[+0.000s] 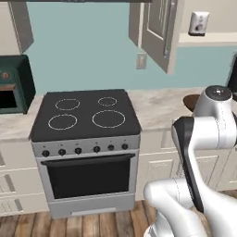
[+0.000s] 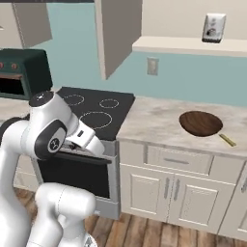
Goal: Pick the egg and butter from the fridge and place them by the bowl for mixing.
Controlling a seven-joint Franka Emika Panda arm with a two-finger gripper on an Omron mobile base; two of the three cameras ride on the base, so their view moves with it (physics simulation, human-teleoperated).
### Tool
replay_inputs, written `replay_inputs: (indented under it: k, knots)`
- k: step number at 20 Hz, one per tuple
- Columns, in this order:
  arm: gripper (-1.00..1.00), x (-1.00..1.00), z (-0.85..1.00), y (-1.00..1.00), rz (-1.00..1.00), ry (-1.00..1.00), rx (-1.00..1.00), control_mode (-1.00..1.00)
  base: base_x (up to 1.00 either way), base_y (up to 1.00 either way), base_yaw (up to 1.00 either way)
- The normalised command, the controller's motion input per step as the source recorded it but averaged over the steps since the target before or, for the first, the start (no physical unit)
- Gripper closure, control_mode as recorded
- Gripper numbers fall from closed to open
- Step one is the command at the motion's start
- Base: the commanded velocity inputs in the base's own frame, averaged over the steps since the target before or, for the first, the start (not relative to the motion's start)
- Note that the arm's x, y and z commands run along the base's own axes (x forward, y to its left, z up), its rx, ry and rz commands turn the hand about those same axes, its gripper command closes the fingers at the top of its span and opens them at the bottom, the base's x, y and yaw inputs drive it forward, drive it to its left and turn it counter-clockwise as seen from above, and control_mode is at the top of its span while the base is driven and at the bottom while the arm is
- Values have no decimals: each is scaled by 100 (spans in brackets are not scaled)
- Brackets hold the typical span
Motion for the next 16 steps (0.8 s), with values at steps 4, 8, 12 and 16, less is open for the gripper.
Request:
replay_inputs:
  k: [4,8,12,16]
  knots:
    - [-100,0,0,0,0,0,0,100,-13,100,0]
    - [-100,0,0,0,0,0,0,100,-14,100,0]
    - [-100,0,0,0,0,0,0,100,-11,100,0]
    - [-100,0,0,0,0,0,0,100,-12,100,0]
